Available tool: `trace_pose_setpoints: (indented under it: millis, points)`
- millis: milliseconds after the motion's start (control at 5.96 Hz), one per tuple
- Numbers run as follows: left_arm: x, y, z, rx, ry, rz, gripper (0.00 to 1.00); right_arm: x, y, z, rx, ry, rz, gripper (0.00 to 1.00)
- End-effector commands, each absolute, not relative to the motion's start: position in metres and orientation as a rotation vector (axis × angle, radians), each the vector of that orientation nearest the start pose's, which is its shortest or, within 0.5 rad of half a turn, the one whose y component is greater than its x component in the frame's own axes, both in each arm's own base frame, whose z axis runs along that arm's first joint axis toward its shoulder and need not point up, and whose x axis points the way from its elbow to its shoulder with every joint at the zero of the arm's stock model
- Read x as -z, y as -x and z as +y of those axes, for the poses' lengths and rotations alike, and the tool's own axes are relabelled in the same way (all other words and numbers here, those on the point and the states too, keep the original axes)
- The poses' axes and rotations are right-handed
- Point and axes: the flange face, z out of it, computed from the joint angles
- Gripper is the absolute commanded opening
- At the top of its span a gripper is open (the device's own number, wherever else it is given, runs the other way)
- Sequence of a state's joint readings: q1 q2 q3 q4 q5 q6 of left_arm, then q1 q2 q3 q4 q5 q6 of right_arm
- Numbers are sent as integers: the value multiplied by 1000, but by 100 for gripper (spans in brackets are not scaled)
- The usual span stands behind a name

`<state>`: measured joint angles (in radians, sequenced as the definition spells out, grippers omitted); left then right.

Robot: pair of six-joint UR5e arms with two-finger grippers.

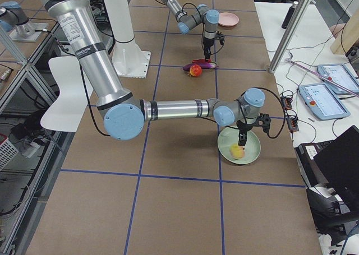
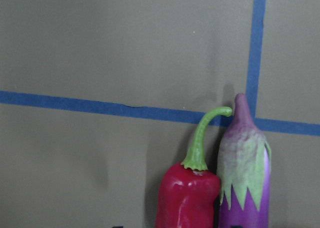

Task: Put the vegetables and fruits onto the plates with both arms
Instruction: 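Lower the left gripper onto the red chili pepper and grasp it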

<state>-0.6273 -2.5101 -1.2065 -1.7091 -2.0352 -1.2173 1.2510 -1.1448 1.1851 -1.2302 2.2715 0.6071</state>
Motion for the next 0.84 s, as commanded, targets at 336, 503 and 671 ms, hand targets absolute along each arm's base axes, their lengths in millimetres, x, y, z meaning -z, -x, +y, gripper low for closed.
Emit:
trace_pose_setpoints:
  millis: [336,503,671]
  points:
    - [-209,-609,-540,86,68,826,49,-565,152,-672,-134,-5,-809,100]
    - [-210,-609,-540,82,69,827,10,-567,152,-670,-134,1,-813,100]
    - [-207,-608,-539,70,85,844,0,-568,152,-669,-132,9,-822,100]
